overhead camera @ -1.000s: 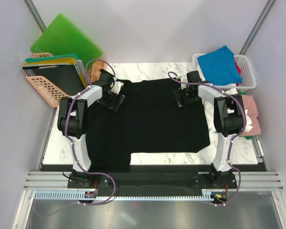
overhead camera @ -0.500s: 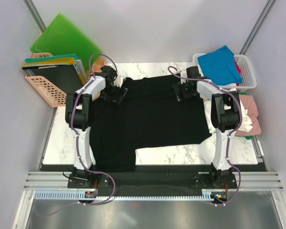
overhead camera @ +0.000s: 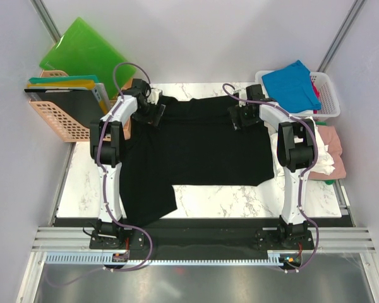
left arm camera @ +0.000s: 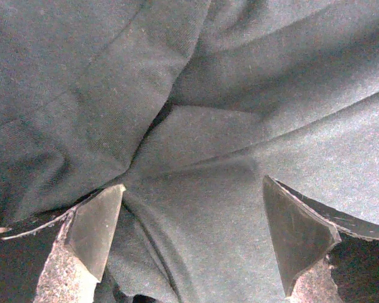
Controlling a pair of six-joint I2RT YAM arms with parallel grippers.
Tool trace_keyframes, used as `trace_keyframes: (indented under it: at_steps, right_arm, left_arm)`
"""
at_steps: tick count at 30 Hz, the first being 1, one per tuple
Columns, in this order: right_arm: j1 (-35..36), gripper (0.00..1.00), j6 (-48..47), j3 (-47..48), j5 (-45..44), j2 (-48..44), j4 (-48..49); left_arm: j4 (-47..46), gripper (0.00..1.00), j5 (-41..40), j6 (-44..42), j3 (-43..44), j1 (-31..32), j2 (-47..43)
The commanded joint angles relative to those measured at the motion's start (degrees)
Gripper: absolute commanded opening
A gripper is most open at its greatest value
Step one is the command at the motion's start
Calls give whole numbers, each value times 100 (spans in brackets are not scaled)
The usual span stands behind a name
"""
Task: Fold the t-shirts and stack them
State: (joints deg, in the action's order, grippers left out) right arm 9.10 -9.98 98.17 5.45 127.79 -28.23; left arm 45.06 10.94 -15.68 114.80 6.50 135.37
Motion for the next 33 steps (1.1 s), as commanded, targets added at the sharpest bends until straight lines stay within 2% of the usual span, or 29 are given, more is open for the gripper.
trace_keyframes:
  at_steps: [1, 10, 19, 28, 31, 32, 33]
  right_arm:
    - [-84, 98, 22, -105, -378, 431, -412]
    - [-84, 98, 40, -140, -221, 195, -403]
    - [153, 98, -215, -220, -150, -728, -385]
    - [294, 98, 136, 589, -36, -2098, -815]
    - [294, 98, 286, 624, 104, -2723, -1148]
    - [285, 98, 295, 572, 192, -3046, -1272]
    - [285, 98, 277, 493, 315, -3241, -1369]
  left_arm:
    - [-129, 100, -567, -391, 209, -395, 174]
    - [-199, 100, -225, -304, 104, -404, -168]
    - [-507, 100, 119, -559, 7, -97, -1231]
    - [-489, 100, 470, -295, 130, 202, -2329]
    - [-358, 100, 733, -216, -369, 202, -3006]
    - [-331, 100, 830, -225, -615, 211, -3504]
    - [-322, 100, 927, -268, -1252, 220, -3787]
